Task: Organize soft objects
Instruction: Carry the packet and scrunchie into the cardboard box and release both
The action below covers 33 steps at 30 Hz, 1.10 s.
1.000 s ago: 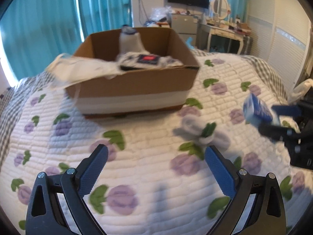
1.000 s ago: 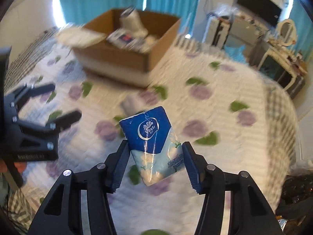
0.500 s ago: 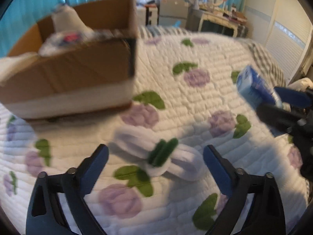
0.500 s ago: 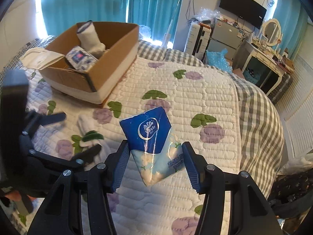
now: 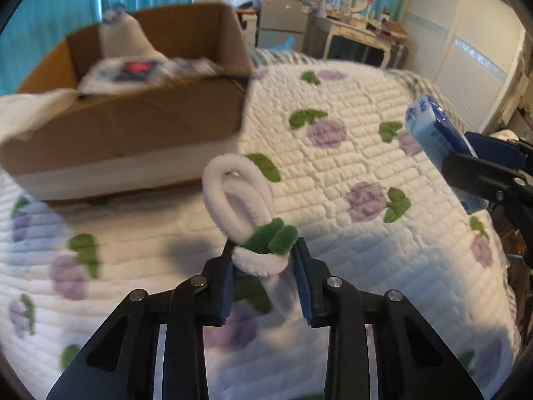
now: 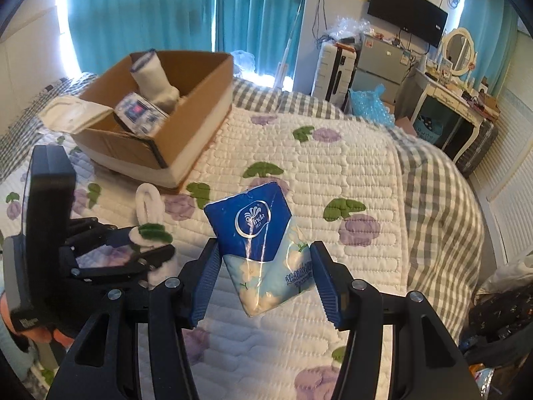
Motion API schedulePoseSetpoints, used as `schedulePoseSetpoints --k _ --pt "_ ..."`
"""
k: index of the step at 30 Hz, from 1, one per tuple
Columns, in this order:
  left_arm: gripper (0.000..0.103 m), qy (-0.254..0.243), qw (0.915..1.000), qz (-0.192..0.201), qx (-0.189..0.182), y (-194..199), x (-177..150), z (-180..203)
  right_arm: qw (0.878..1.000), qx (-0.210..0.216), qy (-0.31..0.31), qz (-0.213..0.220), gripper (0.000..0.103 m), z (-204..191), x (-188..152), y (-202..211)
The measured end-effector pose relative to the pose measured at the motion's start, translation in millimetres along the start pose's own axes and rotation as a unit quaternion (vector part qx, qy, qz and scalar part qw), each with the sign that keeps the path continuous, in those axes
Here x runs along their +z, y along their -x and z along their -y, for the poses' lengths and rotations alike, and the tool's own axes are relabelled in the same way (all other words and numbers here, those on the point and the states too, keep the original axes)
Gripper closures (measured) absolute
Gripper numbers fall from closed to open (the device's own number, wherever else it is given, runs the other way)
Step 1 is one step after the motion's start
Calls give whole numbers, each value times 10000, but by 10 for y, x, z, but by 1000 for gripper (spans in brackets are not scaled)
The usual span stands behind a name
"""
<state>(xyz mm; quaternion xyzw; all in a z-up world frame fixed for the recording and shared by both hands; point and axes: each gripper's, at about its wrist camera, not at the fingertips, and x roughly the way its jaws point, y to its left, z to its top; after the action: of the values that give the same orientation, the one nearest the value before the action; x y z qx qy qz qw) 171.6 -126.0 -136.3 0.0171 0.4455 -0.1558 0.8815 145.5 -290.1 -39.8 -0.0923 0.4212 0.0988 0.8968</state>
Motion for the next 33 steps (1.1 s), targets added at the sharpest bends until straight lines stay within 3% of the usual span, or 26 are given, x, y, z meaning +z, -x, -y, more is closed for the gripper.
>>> schedulePoseSetpoints --k 10,18,25,33 --pt "73 -359 9965 698 302 1122 136 -373 9985 83 249 472 49 -552 236 669" --pt "73 -673 9883 1179 703 1672 460 -621 9948 239 366 917 49 -932 547 1152" --pt "73 -816 9837 1272 975 1571 813 -811 9914 332 298 1231 49 -1107 970 1193" --pt "73 -665 9850 1217 1023 1090 1360 -1095 9911 412 82 1261 49 -1146 1598 583"
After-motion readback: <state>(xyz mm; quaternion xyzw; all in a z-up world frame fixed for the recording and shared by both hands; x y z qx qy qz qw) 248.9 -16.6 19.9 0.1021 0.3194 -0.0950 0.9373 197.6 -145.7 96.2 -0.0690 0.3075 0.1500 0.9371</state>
